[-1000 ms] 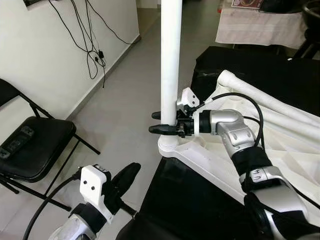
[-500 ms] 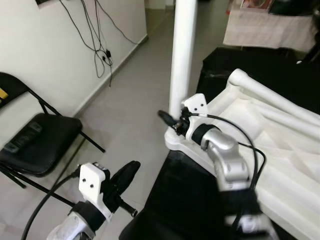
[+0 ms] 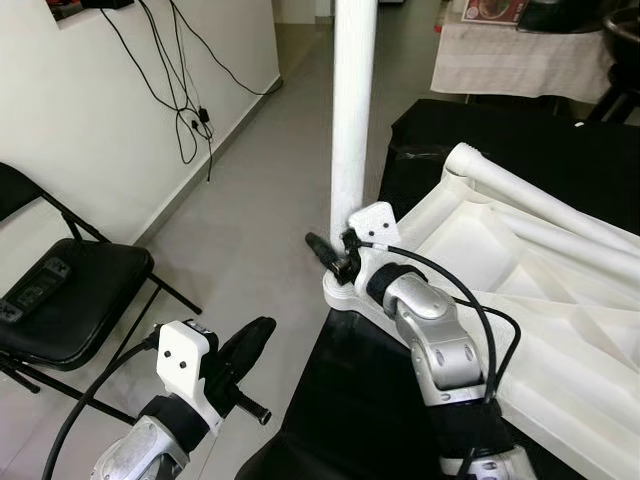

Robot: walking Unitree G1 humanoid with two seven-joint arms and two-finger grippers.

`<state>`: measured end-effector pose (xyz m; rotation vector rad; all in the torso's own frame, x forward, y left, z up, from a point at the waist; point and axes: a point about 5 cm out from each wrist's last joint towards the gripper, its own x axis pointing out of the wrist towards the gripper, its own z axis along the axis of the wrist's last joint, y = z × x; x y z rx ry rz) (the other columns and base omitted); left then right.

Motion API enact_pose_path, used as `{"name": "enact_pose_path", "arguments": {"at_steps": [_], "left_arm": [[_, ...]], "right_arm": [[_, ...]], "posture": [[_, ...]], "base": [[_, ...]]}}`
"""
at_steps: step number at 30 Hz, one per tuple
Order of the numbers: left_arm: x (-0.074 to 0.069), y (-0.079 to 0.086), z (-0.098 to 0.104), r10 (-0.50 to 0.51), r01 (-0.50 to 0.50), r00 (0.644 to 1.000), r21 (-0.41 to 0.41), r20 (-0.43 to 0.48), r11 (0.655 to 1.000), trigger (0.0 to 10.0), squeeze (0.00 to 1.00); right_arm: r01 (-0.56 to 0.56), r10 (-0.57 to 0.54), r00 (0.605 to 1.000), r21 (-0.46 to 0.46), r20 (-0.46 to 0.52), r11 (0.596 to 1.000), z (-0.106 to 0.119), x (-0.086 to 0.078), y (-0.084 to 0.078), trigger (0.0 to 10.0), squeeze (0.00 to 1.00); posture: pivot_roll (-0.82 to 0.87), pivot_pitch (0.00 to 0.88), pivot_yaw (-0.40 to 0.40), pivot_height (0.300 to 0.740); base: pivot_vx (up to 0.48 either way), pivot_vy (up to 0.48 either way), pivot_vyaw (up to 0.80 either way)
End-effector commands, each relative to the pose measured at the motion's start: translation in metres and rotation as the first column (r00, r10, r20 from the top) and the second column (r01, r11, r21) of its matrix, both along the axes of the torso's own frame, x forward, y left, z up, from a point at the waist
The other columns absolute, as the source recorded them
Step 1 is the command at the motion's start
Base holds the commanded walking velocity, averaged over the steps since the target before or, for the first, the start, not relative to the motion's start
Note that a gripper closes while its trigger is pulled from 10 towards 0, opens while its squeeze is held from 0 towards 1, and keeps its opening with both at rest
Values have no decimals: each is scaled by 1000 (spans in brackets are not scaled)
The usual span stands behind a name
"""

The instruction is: Building children table

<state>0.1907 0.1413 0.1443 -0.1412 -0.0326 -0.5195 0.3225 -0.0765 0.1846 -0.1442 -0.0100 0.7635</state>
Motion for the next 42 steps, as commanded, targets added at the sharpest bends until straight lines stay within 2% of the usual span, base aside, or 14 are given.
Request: {"name": "enact_pose_path", "arguments": {"at_steps": [1,2,6,10,11,17,18,25,31,34,36,37,38,42], "left_arm": [[-1,2,-5,9,-9,1000,5,-21,1000,10000,0],[-1,2,-5,9,-9,1000,5,-21,1000,10000,0],[-1,1,-6,-2,2,1000,2,-24,1000,10000,0],[-1,1,-6,-2,2,1000,2,-24,1000,10000,0],[-1,0,-6,-3,3,1000,3,-25,1000,10000,0],[-2,0,-6,-3,3,1000,4,-25,1000,10000,0],[-2,0,-6,-6,6,1000,5,-27,1000,10000,0],[-2,-1,-5,-8,8,1000,4,-27,1000,10000,0],[-3,-1,-4,-7,8,1000,3,-24,1000,10000,0],[-3,-1,-4,-7,7,1000,3,-23,1000,10000,0],[-2,1,-4,-4,4,1000,5,-22,1000,10000,0],[-2,1,-4,-4,4,1000,5,-22,1000,10000,0],[-2,3,-4,-1,1,1000,6,-22,1000,10000,0],[1,5,-4,-3,4,1000,8,-23,1000,10000,0]], "right_arm": [[-215,216,976,29,-17,976,7,-3,16,10000,1000],[-215,216,976,29,-17,976,7,-3,16,10000,1000],[-524,524,852,-43,0,851,20,-2,13,10000,1000],[-549,550,835,-64,-8,833,23,4,13,10000,1000],[-553,553,833,-76,-13,830,24,8,14,10000,0],[-566,566,824,-88,-28,820,25,13,16,10000,0],[-610,607,792,-78,-56,789,22,12,19,0,0],[-625,621,781,-60,-65,779,19,12,17,0,0],[-568,567,823,-46,-43,822,16,13,7,0,0],[-457,457,889,-75,-22,886,12,13,-3,0,0],[-204,204,979,-34,-2,978,8,11,-7,0,0],[-204,204,979,-34,-2,978,8,11,-7,0,0],[63,-63,998,2,22,998,5,5,-7,0,0],[276,-275,959,-18,63,961,-6,-16,2,0,0]], "posture": [[-76,99,57,740],[-76,99,57,740],[-76,103,60,740],[-72,103,61,740],[-70,104,63,740],[-70,105,63,740],[-69,107,70,740],[-69,115,69,740],[-73,118,68,740],[-77,122,63,740],[-85,127,57,740],[-85,127,57,740],[-97,130,66,740],[-98,112,84,740]], "base": [[0,0,0],[0,0,0],[0,0,0],[0,0,0],[0,0,0],[0,0,0],[0,0,0],[0,0,0],[0,0,0],[0,0,0],[0,0,0],[0,0,0],[0,0,0],[0,0,0]]}}
